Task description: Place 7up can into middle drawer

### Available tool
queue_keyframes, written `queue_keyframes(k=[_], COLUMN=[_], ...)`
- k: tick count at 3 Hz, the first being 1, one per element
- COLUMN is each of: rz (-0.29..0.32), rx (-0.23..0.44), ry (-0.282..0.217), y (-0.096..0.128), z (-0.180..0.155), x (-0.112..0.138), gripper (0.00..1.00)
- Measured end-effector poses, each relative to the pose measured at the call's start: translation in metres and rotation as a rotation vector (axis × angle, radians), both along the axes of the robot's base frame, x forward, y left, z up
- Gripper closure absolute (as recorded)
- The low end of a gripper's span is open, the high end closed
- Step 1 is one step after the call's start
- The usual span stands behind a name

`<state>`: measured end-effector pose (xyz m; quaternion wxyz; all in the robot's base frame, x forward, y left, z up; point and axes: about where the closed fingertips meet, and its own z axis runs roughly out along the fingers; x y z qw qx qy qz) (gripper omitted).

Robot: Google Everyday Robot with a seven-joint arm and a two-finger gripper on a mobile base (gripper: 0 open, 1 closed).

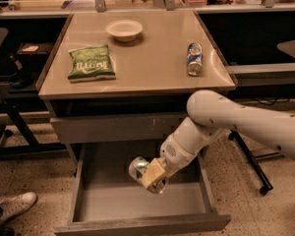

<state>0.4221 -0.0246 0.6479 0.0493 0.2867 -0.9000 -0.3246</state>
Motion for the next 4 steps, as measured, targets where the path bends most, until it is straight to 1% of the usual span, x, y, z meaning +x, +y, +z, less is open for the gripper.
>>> queue_keyframes(k=[1, 2, 3, 4], rz=[-0.136, -0.248, -0.292, -0.292], rx=[0.057, 0.078, 0.089, 0.09], ry=[0.028, 0.024, 0.053, 0.058], y=[-0.005, -0.01, -0.009, -0.008], z=[-0.063, -0.11, -0.137, -0.139], x=[-0.004, 0.007, 0.015, 0.014], gripper=[1.0, 1.0, 1.0, 1.0])
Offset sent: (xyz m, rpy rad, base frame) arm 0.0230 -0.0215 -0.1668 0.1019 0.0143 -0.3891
